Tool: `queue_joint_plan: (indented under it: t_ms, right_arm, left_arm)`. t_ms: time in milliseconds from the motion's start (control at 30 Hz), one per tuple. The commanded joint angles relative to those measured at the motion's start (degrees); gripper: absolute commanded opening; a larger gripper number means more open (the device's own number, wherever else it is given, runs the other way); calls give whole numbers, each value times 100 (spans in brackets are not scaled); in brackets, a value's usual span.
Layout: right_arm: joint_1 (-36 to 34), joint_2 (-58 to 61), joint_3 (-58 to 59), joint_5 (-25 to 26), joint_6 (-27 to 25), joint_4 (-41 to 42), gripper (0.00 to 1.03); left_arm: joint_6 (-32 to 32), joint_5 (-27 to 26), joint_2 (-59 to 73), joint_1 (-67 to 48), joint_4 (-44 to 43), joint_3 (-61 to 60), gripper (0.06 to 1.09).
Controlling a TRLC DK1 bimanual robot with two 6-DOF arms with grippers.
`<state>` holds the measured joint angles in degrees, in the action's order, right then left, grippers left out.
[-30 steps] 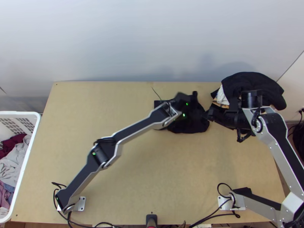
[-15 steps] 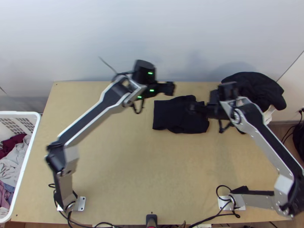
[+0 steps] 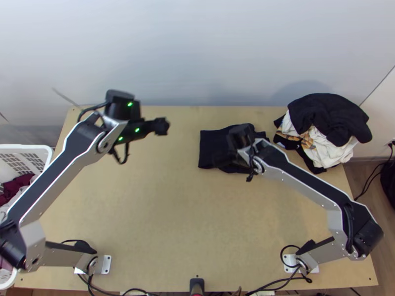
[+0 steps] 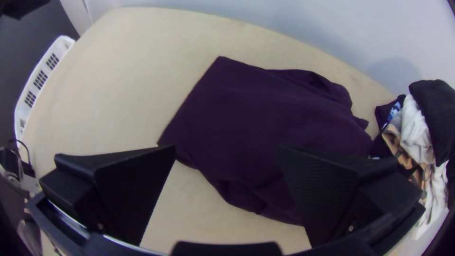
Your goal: Fold the t-shirt
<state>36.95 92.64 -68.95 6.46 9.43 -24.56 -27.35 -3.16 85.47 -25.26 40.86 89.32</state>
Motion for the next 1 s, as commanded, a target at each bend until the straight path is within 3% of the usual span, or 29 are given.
queue_joint_plan:
  t_ms: [0,167,567,967]
  right_arm:
    - [58,-537,1331,558,-1585,1199,99]
    - [67,-888,2263,681,-2490,1893,99]
    - [875,-1073,2606,1042,-2376,1919,99]
    - [744,-176,2465,1402,-2683,2737,99]
  left_arm:
    - [46,-1,-989,724,97,-1224,104]
    - [-68,-1,-1138,891,97,-1567,104]
    - [2,26,-1279,1084,71,-1892,104]
    - [143,-1,-1138,1198,-149,-2068,104]
